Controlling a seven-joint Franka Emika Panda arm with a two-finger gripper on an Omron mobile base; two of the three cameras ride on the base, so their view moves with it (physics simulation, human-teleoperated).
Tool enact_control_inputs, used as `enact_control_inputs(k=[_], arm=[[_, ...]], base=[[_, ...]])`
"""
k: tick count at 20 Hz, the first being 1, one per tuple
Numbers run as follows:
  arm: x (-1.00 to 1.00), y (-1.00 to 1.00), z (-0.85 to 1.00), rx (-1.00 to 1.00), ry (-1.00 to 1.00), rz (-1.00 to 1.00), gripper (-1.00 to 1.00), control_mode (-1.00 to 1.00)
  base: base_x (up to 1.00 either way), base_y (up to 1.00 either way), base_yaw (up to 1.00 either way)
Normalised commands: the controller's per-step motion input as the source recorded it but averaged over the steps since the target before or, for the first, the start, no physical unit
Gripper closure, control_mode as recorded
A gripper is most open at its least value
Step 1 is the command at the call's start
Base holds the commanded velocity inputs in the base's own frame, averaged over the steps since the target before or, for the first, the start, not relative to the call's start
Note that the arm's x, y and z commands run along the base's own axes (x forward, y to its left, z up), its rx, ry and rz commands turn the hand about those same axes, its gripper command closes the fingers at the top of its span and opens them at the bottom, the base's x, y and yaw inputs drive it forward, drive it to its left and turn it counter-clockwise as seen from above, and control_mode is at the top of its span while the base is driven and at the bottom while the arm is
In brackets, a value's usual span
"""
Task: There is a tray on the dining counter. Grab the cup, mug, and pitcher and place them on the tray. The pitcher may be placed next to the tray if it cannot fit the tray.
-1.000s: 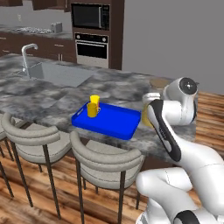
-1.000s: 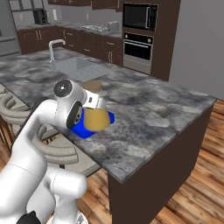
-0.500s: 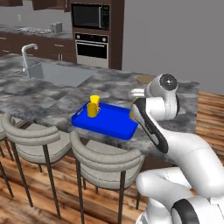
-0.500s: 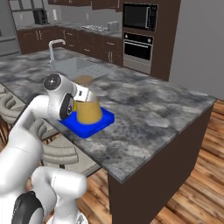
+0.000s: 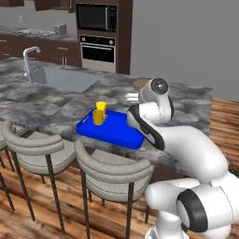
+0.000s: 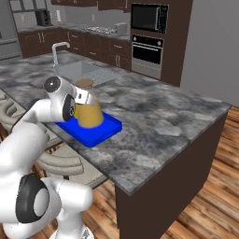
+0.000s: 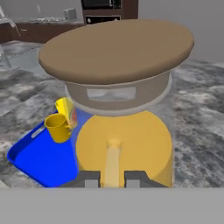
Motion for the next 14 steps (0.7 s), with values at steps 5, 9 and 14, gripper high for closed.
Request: enact_control_inputs(k=[5, 9, 14], arm=[[0.34, 0.12, -0.31, 0.02, 0.0, 0.0, 1.0, -1.0], [0.42, 0.06, -0.34, 0.03, 0.0, 0.0, 1.0, -1.0], [0.41, 0.08, -0.26, 0.03, 0.0, 0.0, 1.0, -1.0]], base=[[0.0, 0.0, 0.0], [0.0, 0.0, 0.0], [0.0, 0.0, 0.0]])
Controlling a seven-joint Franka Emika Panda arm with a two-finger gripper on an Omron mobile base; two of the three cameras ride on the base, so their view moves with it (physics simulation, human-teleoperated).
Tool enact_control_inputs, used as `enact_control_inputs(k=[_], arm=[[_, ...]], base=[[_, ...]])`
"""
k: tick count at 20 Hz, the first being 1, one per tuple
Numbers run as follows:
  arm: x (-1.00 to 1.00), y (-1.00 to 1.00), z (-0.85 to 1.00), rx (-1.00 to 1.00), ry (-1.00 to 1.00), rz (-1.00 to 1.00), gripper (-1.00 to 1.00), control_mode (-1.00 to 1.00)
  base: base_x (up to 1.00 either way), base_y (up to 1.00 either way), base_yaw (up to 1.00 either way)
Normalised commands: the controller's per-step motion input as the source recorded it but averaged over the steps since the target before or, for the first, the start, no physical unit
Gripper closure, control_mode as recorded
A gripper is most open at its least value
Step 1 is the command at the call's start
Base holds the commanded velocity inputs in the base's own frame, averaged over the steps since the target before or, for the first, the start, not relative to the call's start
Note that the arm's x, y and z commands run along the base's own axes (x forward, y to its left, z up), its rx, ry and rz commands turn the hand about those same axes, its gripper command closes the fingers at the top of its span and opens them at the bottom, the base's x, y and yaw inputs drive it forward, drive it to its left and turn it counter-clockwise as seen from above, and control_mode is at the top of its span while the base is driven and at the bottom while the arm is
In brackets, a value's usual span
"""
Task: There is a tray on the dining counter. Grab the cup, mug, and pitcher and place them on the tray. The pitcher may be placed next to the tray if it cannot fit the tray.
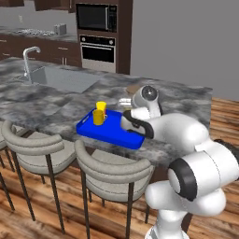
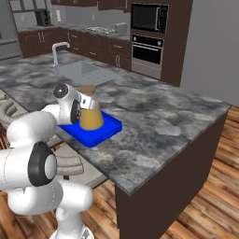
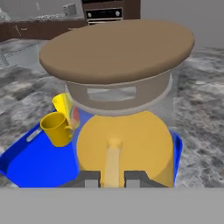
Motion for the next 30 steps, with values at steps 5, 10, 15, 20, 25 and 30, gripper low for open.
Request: enact_control_inputs(k=[5, 10, 15, 20, 25, 30], arm=[[0.27, 0.15, -0.3, 0.02, 0.01, 0.0, 1.0, -1.0], [0.26, 0.13, -0.28, 0.0, 0.01, 0.0, 1.0, -1.0], [0.43, 0.08, -0.16, 0.0, 0.0, 0.0, 1.0, -1.0], [0.52, 0.04, -0.12, 0.0, 0.0, 0.0, 1.0, -1.0], [0.36, 0.01, -0.26, 0.0, 0.0, 0.0, 1.0, -1.0], [0.1, 0.0, -0.46, 0.0, 0.0, 0.0, 1.0, -1.0]], base=[[0.0, 0.0, 0.0], [0.0, 0.0, 0.0], [0.0, 0.0, 0.0], [0.0, 0.0, 0.0], [0.0, 0.0, 0.0], [0.0, 0.0, 0.0]])
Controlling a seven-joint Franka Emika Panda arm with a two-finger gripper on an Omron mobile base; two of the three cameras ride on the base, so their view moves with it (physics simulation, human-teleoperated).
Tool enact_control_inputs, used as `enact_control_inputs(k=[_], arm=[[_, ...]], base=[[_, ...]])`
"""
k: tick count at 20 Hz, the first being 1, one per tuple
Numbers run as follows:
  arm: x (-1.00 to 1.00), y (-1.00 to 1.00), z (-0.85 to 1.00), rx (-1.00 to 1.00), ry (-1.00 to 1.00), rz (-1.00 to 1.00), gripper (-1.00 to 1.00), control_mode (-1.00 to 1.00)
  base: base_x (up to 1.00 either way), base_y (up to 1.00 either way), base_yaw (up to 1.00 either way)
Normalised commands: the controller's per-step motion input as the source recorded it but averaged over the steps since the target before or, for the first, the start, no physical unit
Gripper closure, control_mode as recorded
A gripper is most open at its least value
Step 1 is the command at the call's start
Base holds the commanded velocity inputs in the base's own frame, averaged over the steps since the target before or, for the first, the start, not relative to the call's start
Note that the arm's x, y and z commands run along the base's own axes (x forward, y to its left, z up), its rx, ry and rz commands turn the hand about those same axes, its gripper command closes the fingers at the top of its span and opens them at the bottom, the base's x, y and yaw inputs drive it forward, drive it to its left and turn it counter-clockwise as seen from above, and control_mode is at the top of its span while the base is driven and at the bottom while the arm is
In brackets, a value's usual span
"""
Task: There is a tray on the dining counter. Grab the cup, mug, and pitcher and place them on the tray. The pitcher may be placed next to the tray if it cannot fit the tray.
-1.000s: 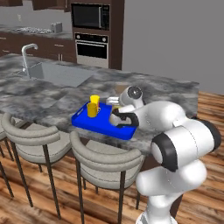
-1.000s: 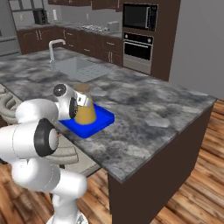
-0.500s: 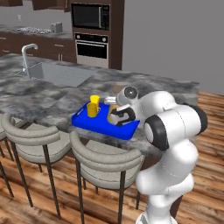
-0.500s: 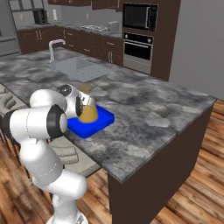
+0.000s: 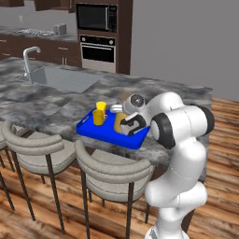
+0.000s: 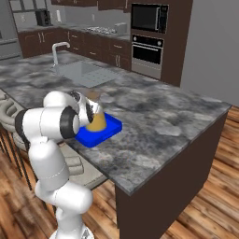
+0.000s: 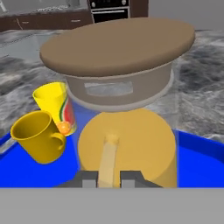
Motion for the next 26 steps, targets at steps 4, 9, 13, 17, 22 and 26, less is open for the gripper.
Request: enact_control_inputs(k=[4, 9, 13, 17, 22, 26], arm=[[0.04, 0.06, -0.23, 0.0, 0.0, 0.0, 1.0, -1.0], [0.0, 0.0, 0.0, 0.0, 0.0, 0.0, 1.0, -1.0], [0.0, 0.0, 0.0, 0.0, 0.0, 0.0, 1.0, -1.0], [0.0, 0.0, 0.0, 0.0, 0.0, 0.0, -1.0, -1.0], [0.0, 0.0, 0.0, 0.0, 0.0, 0.0, -1.0, -1.0], [0.0, 0.0, 0.0, 0.0, 0.0, 0.0, -1.0, -1.0]], base=[[0.0, 0.0, 0.0], [0.0, 0.0, 0.0], [0.0, 0.0, 0.0], [0.0, 0.0, 0.0], [0.0, 0.0, 0.0], [0.0, 0.0, 0.0]])
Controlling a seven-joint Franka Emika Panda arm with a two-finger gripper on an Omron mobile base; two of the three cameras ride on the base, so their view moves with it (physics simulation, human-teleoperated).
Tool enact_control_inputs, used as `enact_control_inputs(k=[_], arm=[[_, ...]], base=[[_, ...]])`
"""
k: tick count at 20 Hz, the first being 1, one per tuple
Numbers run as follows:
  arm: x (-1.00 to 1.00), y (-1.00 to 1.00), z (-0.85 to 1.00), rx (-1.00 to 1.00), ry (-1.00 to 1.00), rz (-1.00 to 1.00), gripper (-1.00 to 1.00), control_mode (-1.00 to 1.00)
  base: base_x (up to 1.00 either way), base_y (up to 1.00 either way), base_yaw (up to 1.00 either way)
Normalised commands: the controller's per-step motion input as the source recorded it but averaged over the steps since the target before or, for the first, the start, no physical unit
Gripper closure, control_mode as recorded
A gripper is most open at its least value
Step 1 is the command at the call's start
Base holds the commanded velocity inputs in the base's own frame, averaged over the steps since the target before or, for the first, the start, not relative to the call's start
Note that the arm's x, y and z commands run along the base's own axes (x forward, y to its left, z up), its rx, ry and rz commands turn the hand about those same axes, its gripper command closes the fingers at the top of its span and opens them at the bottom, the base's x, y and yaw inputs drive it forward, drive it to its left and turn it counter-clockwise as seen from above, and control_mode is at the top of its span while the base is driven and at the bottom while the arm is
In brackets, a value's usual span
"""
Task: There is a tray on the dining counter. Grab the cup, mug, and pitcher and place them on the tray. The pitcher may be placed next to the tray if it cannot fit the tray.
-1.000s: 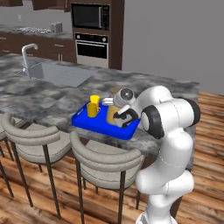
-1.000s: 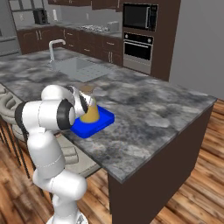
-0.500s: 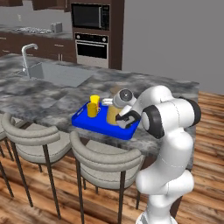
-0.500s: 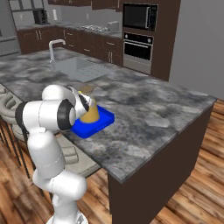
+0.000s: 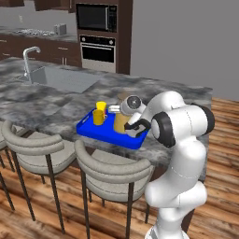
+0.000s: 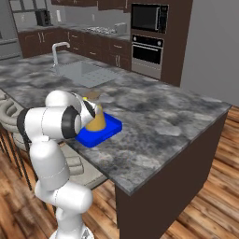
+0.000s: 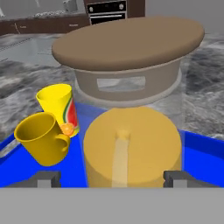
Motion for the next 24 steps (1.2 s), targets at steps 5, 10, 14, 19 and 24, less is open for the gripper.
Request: enact_control_inputs(k=[5, 10, 14, 19, 24], arm=[[-0.06, 0.0, 0.0, 0.0, 0.0, 0.0, -1.0, -1.0], [-0.17, 0.0, 0.09, 0.0, 0.0, 0.0, -1.0, -1.0], [-0.08, 0.0, 0.36, 0.0, 0.0, 0.0, -1.0, -1.0], [-0.07, 0.0, 0.69, 0.0, 0.09, 0.0, -1.0, -1.0], [-0.24, -0.02, 0.61, 0.0, 0.05, 0.0, -1.0, -1.0]], base=[[0.0, 0.0, 0.0], [0.0, 0.0, 0.0], [0.0, 0.0, 0.0], [0.0, 0.0, 0.0], [0.0, 0.0, 0.0]])
